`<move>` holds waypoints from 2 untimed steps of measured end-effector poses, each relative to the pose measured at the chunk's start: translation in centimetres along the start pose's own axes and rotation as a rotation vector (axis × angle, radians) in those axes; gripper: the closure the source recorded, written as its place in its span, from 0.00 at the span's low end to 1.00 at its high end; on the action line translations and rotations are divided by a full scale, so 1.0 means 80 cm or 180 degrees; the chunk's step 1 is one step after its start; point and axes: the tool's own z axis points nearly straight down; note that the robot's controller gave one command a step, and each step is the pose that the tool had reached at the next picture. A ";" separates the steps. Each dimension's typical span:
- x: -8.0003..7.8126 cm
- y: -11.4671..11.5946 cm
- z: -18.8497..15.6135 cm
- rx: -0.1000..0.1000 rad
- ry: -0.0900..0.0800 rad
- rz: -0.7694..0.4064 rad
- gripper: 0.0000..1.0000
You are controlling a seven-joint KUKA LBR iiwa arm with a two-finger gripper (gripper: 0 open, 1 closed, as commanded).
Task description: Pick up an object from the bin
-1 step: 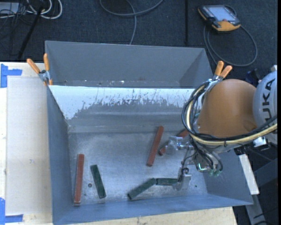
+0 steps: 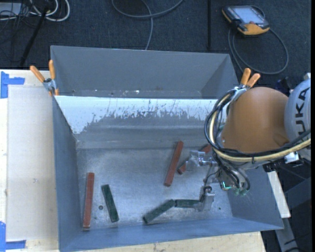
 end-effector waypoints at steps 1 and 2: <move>-0.032 -0.035 0.163 -0.0011 0.0023 -0.0997 1.00; -0.033 -0.037 0.166 -0.0002 -0.0009 -0.0992 0.00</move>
Offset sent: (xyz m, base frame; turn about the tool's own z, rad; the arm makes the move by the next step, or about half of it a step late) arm 0.0000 0.0000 0.0000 0.0000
